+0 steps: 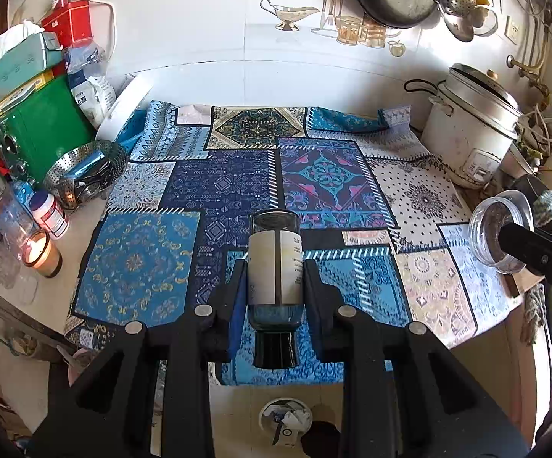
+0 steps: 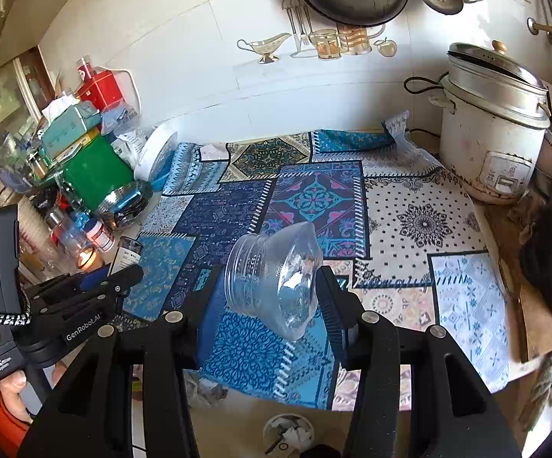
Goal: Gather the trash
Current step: 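Carry the glass bottle and clear cup down over the white bin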
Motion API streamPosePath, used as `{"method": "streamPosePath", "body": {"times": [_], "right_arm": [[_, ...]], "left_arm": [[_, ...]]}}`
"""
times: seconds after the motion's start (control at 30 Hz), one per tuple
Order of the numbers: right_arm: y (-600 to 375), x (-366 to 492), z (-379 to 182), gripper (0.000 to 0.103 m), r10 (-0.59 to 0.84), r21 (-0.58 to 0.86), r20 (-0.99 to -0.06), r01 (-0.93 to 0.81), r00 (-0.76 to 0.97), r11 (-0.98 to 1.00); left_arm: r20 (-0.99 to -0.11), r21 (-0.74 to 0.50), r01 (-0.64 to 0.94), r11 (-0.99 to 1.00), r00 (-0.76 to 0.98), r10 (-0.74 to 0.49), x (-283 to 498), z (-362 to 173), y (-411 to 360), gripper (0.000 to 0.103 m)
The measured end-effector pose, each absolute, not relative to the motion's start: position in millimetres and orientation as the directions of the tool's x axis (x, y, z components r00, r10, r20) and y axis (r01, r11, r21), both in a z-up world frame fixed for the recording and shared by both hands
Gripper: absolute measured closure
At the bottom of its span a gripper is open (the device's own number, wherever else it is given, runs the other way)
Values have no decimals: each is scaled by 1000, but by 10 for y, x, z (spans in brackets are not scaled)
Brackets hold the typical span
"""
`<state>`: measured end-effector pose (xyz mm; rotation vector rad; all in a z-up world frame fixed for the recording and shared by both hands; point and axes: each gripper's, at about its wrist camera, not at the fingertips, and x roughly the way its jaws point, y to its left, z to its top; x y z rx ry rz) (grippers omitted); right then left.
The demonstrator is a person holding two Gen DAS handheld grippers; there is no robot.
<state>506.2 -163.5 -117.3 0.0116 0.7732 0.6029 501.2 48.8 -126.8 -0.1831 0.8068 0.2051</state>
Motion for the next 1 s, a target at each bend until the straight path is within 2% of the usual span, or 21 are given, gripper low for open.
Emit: {"method": "streamPosePath", "body": {"times": [0.53,0.8,1.0], "right_arm": [[-1570,3494,-1817,58,386,248,-745,-313,543,917],[-1703,3222,-2230,58,325,238,-812,-233,484,943],[-1858,3248,-2793,58,286,224,-865,-192,413,956]], "left_arm": [[-798,-65,-99,993,603,8,3294,-1850,376,76],[-866,-79,-56,995,498,-41,3087,-2431,171,76],[-910,-86,-51,995,411,-58,3131,-3071,-35,76]]}}
